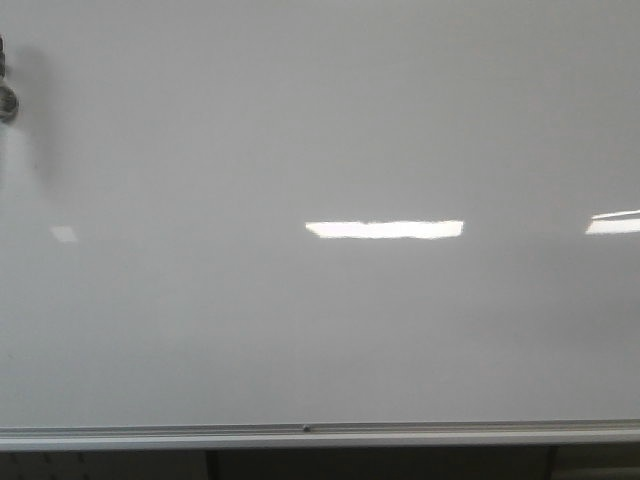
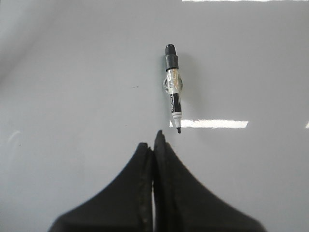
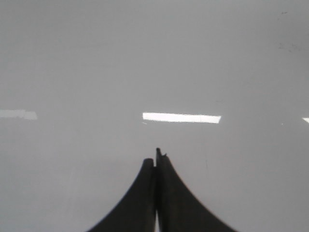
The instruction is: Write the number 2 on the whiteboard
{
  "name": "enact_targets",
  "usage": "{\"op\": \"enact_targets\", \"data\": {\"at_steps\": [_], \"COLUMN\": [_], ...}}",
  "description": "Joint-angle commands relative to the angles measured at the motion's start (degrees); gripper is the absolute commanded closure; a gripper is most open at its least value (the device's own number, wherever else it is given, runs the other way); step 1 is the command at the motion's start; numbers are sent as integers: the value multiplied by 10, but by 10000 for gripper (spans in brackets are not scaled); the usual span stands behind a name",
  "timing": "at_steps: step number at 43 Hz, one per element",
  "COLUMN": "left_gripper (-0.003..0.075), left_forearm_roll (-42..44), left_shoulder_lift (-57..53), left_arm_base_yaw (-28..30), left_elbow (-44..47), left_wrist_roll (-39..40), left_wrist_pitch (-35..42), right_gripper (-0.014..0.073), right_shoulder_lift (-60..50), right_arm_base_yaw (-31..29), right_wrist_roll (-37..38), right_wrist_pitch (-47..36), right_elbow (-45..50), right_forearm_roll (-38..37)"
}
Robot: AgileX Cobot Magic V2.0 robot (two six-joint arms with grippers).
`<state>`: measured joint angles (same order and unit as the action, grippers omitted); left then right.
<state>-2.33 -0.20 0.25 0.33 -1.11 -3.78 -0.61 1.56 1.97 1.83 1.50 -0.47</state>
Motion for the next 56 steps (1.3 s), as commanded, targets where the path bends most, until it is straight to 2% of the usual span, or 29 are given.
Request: {"op": "enact_targets", "data": {"at_steps": [1, 40, 47, 56], "left_gripper": [741, 741, 741, 741], "left_forearm_roll": [-4, -4, -4, -4], "left_shoulder_lift": [-16, -16, -16, -16], "left_arm_base_yaw": [-1, -1, -1, -1], "left_elbow": [19, 19, 18, -49], "left_wrist_roll": [5, 5, 5, 5], "left_wrist_pitch": [47, 47, 92, 89], "right_gripper": [656, 656, 656, 656], "right_shoulder_lift": [-10, -10, -10, -10], "right_arm_base_yaw": [1, 1, 1, 1], "right_wrist_roll": [-4, -4, -3, -3], "right_wrist_pitch": [-44, -50, -61, -33], "right_elbow": [-2, -2, -4, -62], "right_forearm_roll": [0, 0, 0, 0]}}
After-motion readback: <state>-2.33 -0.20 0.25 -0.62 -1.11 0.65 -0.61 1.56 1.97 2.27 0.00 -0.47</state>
